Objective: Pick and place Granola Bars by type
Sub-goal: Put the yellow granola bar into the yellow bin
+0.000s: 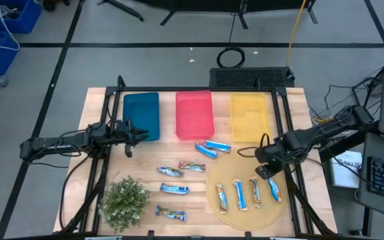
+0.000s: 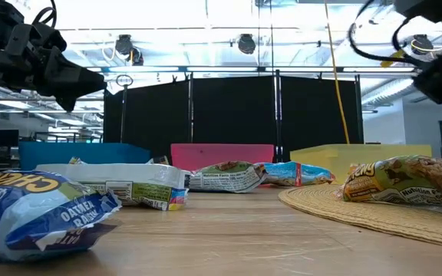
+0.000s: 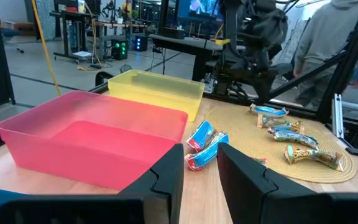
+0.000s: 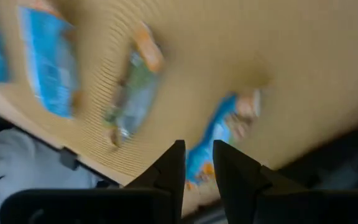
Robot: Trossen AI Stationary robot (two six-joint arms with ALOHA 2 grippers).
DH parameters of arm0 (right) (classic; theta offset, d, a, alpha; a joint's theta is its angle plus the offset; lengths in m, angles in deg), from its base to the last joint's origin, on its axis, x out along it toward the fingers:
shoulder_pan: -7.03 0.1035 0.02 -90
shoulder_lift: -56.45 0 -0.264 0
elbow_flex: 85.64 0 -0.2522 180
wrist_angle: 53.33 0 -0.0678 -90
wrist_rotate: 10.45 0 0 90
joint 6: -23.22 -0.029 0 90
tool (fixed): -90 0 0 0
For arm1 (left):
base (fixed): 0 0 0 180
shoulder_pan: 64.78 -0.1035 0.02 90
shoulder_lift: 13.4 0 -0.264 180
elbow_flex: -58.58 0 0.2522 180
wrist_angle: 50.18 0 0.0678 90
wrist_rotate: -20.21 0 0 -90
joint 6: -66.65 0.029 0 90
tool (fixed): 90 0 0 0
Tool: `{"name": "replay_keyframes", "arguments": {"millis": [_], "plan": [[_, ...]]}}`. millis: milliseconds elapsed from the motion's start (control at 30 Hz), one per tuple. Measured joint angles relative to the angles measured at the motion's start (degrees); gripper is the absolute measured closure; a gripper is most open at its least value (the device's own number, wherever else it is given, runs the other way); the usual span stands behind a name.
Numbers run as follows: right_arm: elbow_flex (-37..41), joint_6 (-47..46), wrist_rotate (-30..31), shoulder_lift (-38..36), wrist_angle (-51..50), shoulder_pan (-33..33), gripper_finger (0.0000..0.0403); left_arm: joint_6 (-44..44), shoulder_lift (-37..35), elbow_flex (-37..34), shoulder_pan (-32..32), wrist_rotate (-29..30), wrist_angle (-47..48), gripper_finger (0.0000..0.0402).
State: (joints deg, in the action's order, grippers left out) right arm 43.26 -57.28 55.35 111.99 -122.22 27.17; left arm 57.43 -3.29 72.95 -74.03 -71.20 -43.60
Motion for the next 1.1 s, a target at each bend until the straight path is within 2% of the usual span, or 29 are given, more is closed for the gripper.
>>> {"name": "replay_keyframes", "arguments": {"millis": [100,233,367,533,767,933,1100], "plan": [[0.4,-5.1,0.0,0.0,-1.0,4.1,0.0312,0.0,0.0,0.0,0.0,0.0,0.0,0.0298],[0.6,-9.9,0.9,0.0,-0.9,6.7,0.0274,0.0,0.0,0.0,0.0,0.0,0.0,0.0298],[0.7,-11.8,5.6,0.3,0.1,7.8,0.0235,0.0,0.0,0.0,0.0,0.0,0.0,0.0298],[3.3,-11.8,6.1,2.5,1.3,8.8,0.0207,0.0,0.0,0.0,0.0,0.0,0.0,0.0298],[10.8,-14.1,5.8,4.0,13.5,8.9,0.0206,0.0,0.0,0.0,0.0,0.0,0.0,0.0298],[15.9,-18.4,0.2,4.0,24.7,8.9,0.0214,0.0,0.0,0.0,0.0,0.0,0.0,0.0298],[17.4,-18.2,-1.1,4.0,25.9,8.9,0.0237,0.0,0.0,0.0,0.0,0.0,0.0,0.0298]]}}
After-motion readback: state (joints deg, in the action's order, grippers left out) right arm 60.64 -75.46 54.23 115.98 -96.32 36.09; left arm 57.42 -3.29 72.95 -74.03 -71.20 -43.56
